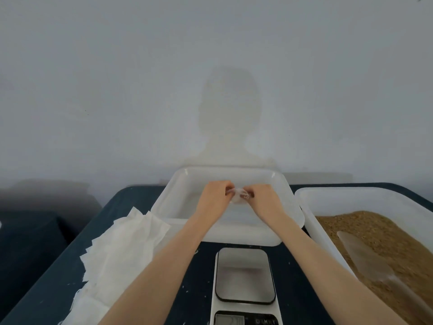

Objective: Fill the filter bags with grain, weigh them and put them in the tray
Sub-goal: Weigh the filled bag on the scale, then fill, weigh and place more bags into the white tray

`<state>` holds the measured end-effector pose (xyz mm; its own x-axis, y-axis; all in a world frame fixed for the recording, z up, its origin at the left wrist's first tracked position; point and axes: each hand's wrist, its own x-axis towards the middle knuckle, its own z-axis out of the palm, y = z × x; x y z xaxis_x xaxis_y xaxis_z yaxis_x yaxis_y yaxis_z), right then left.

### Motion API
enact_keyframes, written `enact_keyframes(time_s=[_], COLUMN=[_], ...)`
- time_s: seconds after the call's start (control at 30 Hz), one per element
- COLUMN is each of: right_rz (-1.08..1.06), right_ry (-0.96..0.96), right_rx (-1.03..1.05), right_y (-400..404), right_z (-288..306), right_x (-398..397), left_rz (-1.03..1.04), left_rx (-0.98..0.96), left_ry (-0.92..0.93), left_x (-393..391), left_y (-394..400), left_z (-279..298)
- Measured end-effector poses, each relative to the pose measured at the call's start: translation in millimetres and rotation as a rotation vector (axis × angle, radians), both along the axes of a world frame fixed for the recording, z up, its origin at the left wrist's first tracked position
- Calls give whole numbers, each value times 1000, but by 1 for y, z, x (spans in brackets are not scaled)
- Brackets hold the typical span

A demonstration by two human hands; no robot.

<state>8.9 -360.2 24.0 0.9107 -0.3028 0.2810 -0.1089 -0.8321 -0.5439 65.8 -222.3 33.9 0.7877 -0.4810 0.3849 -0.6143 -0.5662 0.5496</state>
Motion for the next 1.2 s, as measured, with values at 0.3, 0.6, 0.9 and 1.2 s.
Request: enact_keyframes(time_s=[0.3, 0.6, 0.9, 1.2], right_rz=[105, 177, 237, 373], right_ry=[582, 623, 151, 155], right_rx=[-110, 13, -69, -23], right_y=[-12, -17, 39, 109], right_z=[-23, -12, -4, -35], right_x=[30, 17, -15, -46], left_rz=[-88, -173, 367, 418], left_rx=[726, 586, 451, 563], left_ry=[352, 458, 17, 103], left_x=[36, 25, -8, -33], left_y=[-15, 15, 135, 178], left_z=[-32, -4, 23, -47])
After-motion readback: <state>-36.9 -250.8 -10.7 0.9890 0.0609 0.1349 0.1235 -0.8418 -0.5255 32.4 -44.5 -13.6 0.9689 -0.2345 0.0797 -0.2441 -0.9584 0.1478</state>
